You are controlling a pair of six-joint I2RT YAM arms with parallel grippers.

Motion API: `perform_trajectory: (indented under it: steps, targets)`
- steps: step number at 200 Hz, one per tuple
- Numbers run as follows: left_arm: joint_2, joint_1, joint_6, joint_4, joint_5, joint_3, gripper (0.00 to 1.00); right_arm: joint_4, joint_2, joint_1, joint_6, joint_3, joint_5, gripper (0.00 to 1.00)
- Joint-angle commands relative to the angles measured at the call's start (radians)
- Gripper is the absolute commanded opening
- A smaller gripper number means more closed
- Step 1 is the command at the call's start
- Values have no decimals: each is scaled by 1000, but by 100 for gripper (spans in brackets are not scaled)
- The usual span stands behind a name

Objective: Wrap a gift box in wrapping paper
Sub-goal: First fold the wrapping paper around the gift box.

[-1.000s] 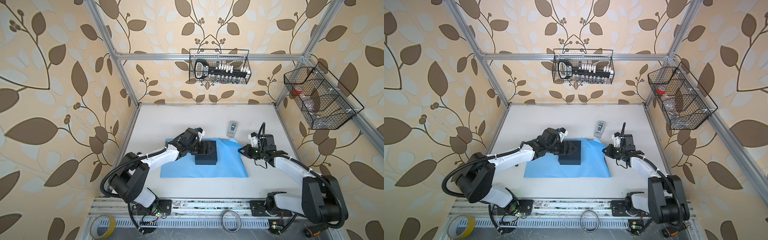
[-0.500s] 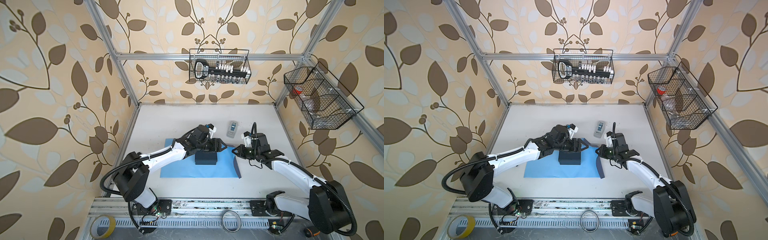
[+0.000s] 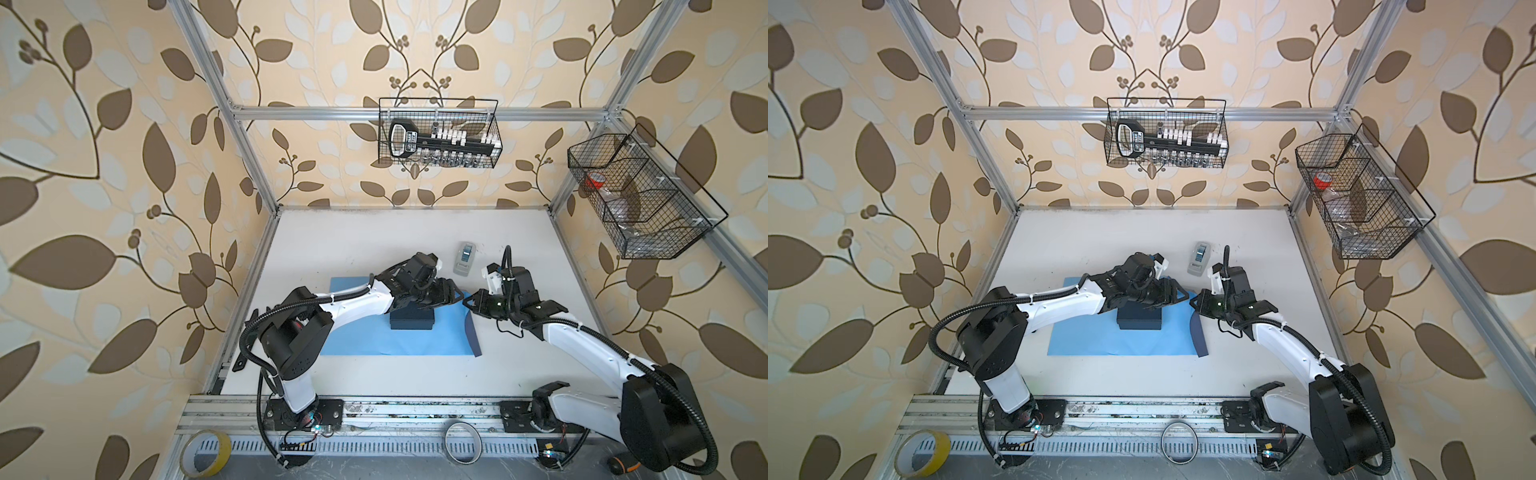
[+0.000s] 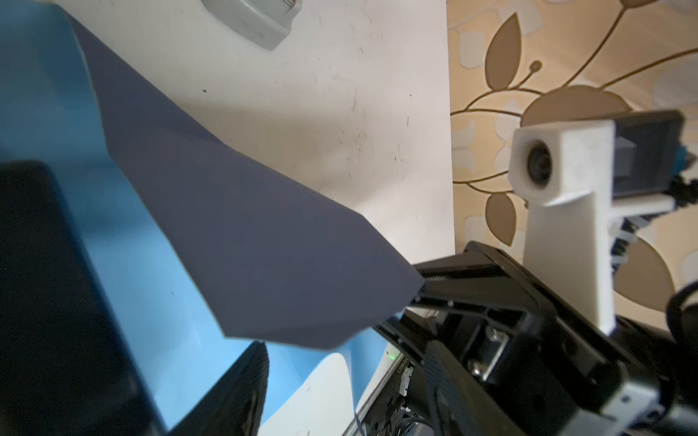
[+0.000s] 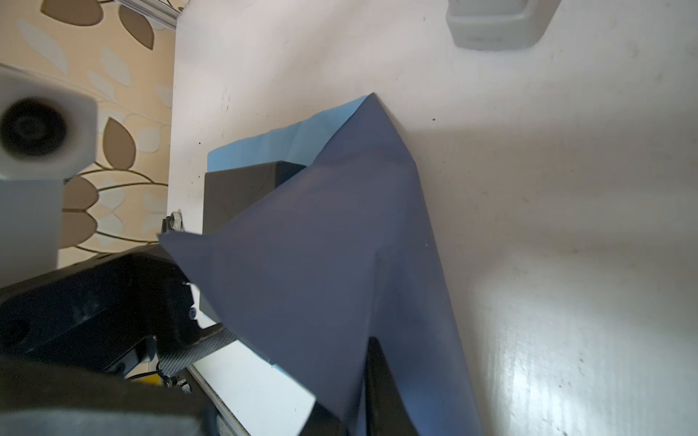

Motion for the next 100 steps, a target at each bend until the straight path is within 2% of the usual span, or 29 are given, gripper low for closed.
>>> perform_trajectory:
  steps: [1, 100]
  targets:
    - [30, -1, -16, 26, -29, 76, 68, 11, -19, 8, 6, 6, 10, 12]
    - [148, 0, 5, -12, -42, 212, 68, 50, -21, 20, 15, -10, -14, 16]
